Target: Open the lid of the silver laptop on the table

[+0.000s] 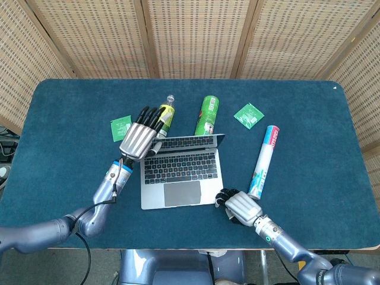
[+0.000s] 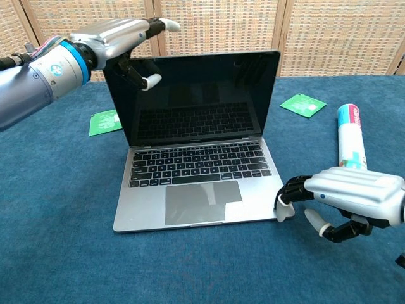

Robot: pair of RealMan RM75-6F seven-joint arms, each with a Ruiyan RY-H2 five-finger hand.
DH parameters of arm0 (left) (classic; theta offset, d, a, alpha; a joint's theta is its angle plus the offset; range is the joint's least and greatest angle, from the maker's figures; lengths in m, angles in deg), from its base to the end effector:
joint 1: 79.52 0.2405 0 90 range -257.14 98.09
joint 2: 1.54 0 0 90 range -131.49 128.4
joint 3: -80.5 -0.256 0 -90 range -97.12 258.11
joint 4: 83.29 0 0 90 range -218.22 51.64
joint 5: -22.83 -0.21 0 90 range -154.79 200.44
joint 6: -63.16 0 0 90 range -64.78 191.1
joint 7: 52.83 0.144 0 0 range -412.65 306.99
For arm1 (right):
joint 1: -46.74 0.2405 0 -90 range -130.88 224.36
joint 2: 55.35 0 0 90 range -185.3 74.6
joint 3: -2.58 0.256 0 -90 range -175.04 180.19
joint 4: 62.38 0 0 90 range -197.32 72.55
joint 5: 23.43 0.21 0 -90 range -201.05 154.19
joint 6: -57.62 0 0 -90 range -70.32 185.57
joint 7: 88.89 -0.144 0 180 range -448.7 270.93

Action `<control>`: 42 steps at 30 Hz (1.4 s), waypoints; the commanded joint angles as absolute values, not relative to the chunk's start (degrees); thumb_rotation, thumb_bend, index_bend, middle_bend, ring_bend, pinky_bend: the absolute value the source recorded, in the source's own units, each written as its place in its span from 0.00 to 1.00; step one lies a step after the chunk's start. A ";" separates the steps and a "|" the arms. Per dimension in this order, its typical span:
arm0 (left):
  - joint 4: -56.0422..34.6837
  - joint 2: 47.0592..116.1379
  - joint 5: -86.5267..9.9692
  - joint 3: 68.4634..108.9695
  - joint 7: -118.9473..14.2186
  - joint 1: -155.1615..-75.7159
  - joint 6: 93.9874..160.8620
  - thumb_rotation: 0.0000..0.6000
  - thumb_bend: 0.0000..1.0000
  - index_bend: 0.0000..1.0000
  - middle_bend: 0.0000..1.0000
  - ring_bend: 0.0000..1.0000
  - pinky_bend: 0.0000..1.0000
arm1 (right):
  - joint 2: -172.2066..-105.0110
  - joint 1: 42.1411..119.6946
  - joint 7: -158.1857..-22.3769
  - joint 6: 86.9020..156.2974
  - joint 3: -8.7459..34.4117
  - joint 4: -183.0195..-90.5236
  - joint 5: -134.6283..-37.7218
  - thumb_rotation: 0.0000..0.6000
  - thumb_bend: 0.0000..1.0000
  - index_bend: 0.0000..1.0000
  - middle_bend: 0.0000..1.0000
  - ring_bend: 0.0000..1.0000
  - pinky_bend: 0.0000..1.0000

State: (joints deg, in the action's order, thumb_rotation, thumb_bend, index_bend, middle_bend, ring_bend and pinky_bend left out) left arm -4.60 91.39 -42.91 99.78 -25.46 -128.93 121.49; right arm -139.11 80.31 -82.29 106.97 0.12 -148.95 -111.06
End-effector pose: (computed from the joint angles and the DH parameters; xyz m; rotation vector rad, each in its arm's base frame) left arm -0.0797 0.3923 0.0042 -1.7766 -0.6530 -1.0714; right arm -0.2056 -0.2517 -0.0348 2.2378 -0.9917 0.7888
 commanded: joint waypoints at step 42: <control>14.80 65.50 -55.27 90.42 -44.90 -107.48 144.30 1.00 0.00 0.00 0.00 0.00 0.00 | -122.54 72.13 -93.07 134.98 5.01 -150.74 -117.12 1.00 0.47 0.20 0.13 0.03 0.07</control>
